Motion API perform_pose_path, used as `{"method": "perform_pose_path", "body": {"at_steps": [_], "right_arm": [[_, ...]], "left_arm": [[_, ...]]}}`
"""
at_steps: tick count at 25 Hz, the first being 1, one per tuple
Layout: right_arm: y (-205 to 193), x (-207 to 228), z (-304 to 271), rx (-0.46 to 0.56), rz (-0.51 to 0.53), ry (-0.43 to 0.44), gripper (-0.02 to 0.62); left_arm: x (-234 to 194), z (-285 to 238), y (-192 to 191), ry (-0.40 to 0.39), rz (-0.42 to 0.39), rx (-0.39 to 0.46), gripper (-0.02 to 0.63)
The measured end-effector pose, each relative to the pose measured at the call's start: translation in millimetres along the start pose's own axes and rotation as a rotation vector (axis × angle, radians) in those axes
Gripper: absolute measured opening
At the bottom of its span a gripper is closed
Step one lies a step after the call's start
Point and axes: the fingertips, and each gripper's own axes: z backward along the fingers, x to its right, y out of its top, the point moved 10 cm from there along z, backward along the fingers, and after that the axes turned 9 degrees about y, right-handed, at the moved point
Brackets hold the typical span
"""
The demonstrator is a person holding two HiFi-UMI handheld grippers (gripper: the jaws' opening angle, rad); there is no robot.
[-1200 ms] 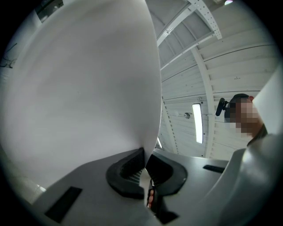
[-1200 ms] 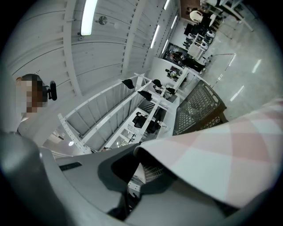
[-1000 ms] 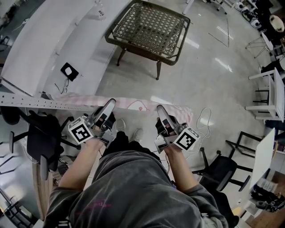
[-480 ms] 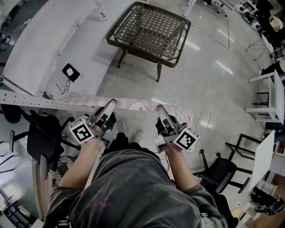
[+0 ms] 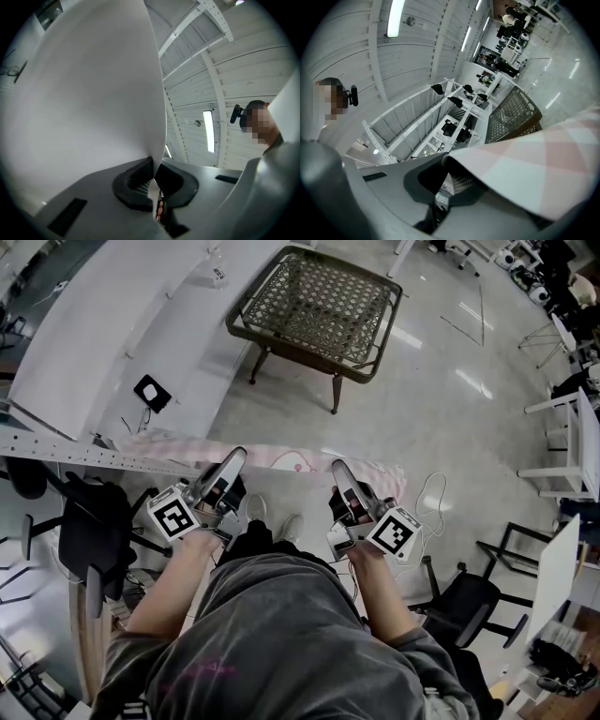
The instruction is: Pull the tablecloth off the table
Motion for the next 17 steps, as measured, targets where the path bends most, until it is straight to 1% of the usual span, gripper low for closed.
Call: {"method": "perform_pose_path", "body": {"at_steps": [6,8,10,13,17], "right_arm": [[1.0,-0.3,-2.2,0.000,0.000,0.013,0.005],[0.8,0.8,-1.4,-0.002,0.000,0.004,0.005],[0.7,1.3,-2.3,-0.003,0.000,0.012,0.005],[0.8,3.3,-1.8,-0.003,0.000,0.005,0.005],[1.0,4.4,-3.7,-0.002,0.002,0.013,0.005]], "left_arm": [[0.5,-0.4,2.1,0.006,-0.019,-0.001,0.000],[-0.4,-0.3,1.7,0.007,-0.018,0.000,0.000],[-1.3,-0.5,1.0,0.007,-0.014,0.000,0.000],[-2.6,-2.0,-0.7,0.000,0.005,0.003,0.000],[-4.2,-2.9,0.0,0.001,-0.001,0.002,0.000]]}}
